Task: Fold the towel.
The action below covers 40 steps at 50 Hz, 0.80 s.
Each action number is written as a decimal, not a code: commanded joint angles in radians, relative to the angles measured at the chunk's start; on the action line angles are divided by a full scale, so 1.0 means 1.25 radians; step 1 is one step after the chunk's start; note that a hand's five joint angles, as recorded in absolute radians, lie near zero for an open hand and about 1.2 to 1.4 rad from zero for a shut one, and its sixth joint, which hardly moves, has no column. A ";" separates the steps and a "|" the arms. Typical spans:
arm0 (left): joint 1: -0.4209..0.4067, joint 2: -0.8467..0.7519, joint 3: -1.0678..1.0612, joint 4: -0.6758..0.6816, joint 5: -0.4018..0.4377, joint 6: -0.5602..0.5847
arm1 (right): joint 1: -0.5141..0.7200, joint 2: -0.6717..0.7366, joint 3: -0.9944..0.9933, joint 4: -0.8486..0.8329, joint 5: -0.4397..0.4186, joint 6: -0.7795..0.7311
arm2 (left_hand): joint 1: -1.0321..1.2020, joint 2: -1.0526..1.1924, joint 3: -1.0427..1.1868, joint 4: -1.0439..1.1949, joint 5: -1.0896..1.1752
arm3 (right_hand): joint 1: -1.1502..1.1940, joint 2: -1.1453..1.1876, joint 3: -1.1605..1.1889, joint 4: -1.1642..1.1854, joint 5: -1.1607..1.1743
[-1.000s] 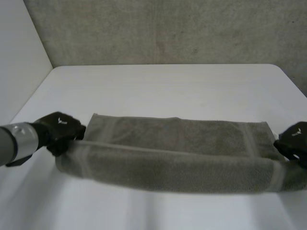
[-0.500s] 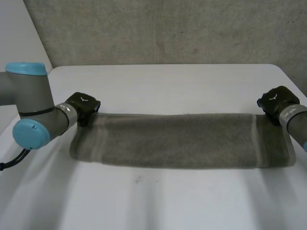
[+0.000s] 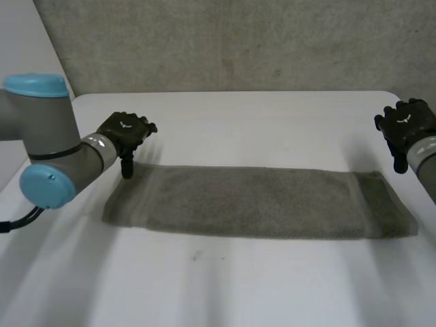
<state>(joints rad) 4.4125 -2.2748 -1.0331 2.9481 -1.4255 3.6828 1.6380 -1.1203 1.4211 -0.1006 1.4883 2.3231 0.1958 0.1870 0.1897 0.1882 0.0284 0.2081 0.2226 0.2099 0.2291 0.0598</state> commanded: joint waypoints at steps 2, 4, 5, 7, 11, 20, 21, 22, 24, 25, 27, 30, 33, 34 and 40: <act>0.004 0.140 -0.200 0.034 0.009 -0.068 | -0.105 -0.117 0.155 0.141 -0.124 0.034 | 0.007 0.014 0.012 0.013 0.001 | -0.027 -0.038 -0.028 -0.044 -0.048; 0.004 0.163 -0.237 0.059 0.010 -0.087 | -0.127 -0.130 0.187 0.171 -0.159 0.035 | 0.007 0.014 0.012 0.013 0.001 | -0.027 -0.038 -0.028 -0.044 -0.048; 0.004 0.163 -0.237 0.059 0.010 -0.087 | -0.150 -0.138 0.218 0.191 -0.189 0.034 | 0.007 0.014 0.012 0.013 0.001 | -0.027 -0.038 -0.028 -0.044 -0.048; 0.002 0.205 -0.303 0.118 0.016 -0.122 | -0.173 -0.141 0.247 0.195 -0.218 0.033 | 0.007 0.014 0.012 0.013 0.001 | -0.027 -0.038 -0.028 -0.044 -0.048; -0.003 0.231 -0.353 0.176 0.029 -0.149 | -0.222 -0.137 0.307 0.180 -0.295 0.031 | 0.007 0.014 0.012 0.013 0.001 | 0.045 0.033 0.043 0.028 0.024; -0.008 0.240 -0.401 0.249 0.032 -0.185 | -0.269 -0.100 0.353 0.058 -0.333 0.019 | 0.007 0.014 0.012 0.013 0.001 | 0.381 0.369 0.379 0.364 0.360; -0.008 0.239 -0.402 0.249 0.032 -0.185 | -0.269 -0.093 0.357 0.036 -0.330 0.017 | 0.007 0.014 0.012 0.013 0.001 | 0.497 0.485 0.495 0.480 0.476; -0.008 0.239 -0.402 0.249 0.032 -0.185 | -0.269 -0.089 0.358 0.019 -0.329 0.014 | 0.007 0.014 0.012 0.013 0.001 | 0.584 0.572 0.583 0.567 0.563; -0.008 0.239 -0.403 0.250 0.032 -0.186 | -0.270 -0.086 0.358 0.009 -0.332 0.014 | 0.007 0.014 0.012 0.013 0.001 | 0.673 0.662 0.672 0.656 0.652; -0.008 0.240 -0.404 0.252 0.032 -0.186 | -0.270 -0.077 0.357 0.004 -0.333 0.013 | 0.007 0.014 0.012 0.013 0.001 | 0.732 0.721 0.731 0.716 0.711; -0.008 0.240 -0.407 0.252 0.032 -0.186 | -0.270 -0.062 0.353 0.003 -0.328 0.012 | 0.007 0.014 0.012 0.013 0.001 | 0.779 0.768 0.778 0.763 0.758; -0.008 0.239 -0.408 0.252 0.033 -0.186 | -0.269 -0.043 0.344 0.003 -0.327 0.011 | 0.007 0.014 0.012 0.013 0.001 | 0.916 0.904 0.914 0.899 0.895; -0.008 0.240 -0.418 0.253 0.033 -0.186 | -0.270 -0.032 0.341 0.004 -0.327 0.007 | 0.007 0.014 0.012 0.013 0.001 | 0.919 0.907 0.917 0.902 0.898; -0.008 0.240 -0.420 0.253 0.033 -0.186 | -0.271 -0.030 0.341 0.004 -0.327 0.001 | 0.007 0.014 0.012 0.013 0.001 | 0.921 0.909 0.919 0.904 0.900; -0.008 0.242 -0.425 0.253 0.033 -0.186 | -0.273 -0.033 0.343 0.010 -0.328 -0.013 | 0.007 0.014 0.012 0.013 0.001 | 0.841 0.829 0.840 0.824 0.820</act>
<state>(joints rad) 4.4025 -1.9746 -1.5515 3.2643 -1.3839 3.4498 1.3008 -1.1666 1.8507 -0.0996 1.0792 2.3321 0.1958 0.1870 0.1897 0.1882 0.0284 0.9264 1.1444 1.1518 1.1586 0.9390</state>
